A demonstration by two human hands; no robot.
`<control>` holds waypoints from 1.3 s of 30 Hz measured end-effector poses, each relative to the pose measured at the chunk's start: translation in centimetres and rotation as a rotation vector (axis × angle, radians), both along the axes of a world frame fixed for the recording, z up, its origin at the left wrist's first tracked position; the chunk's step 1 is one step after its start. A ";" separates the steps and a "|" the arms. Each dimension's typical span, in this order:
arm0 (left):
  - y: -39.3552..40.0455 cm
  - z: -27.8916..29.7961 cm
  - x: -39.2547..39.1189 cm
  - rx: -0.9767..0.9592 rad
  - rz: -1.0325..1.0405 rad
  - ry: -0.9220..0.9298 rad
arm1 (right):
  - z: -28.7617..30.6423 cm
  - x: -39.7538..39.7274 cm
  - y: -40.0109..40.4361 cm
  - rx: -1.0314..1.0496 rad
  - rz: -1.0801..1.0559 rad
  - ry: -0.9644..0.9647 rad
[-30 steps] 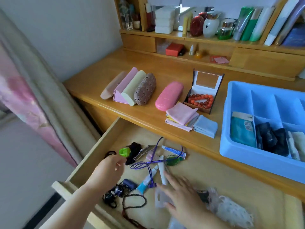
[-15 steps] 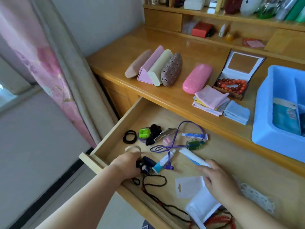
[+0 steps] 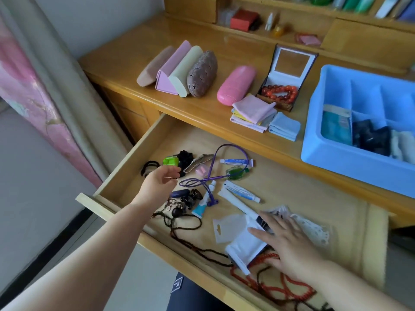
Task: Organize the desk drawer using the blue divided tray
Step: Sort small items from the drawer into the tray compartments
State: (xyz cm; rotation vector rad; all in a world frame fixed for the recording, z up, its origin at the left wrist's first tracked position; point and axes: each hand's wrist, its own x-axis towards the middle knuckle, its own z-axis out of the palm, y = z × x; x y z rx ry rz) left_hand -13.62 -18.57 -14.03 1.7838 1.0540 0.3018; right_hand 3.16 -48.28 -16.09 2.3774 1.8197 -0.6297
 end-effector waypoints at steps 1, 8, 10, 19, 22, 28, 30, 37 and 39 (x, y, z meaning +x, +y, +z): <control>-0.9 -0.1 0.0 0.081 -0.060 0.029 | 0.0 -0.2 0.8 0.076 -0.035 -0.032; -4.4 -0.2 -1.0 0.384 -0.177 0.200 | 0.3 2.3 3.5 0.213 -0.508 0.180; -5.4 -0.1 -1.2 0.353 -0.261 0.298 | 0.8 3.8 2.8 0.234 -0.591 0.252; -14.1 -1.1 2.7 0.115 -0.973 0.398 | 2.5 5.5 -3.8 0.196 -0.448 0.056; -17.4 -1.6 4.1 0.128 -1.090 0.407 | 1.3 4.2 -6.4 -0.029 -0.333 0.031; -19.9 -1.7 7.0 0.554 -1.190 0.703 | 0.7 4.2 -7.1 -0.095 -0.421 -0.223; -19.7 -1.4 8.0 0.553 -1.082 0.644 | 0.7 4.4 -7.0 -0.057 -0.478 -0.179; -22.0 -3.0 13.4 0.489 -0.638 0.522 | 1.6 5.1 -8.0 0.151 -0.712 0.036; -22.9 -3.5 13.9 0.596 -0.700 0.595 | 1.6 4.8 -8.3 0.030 -0.597 0.032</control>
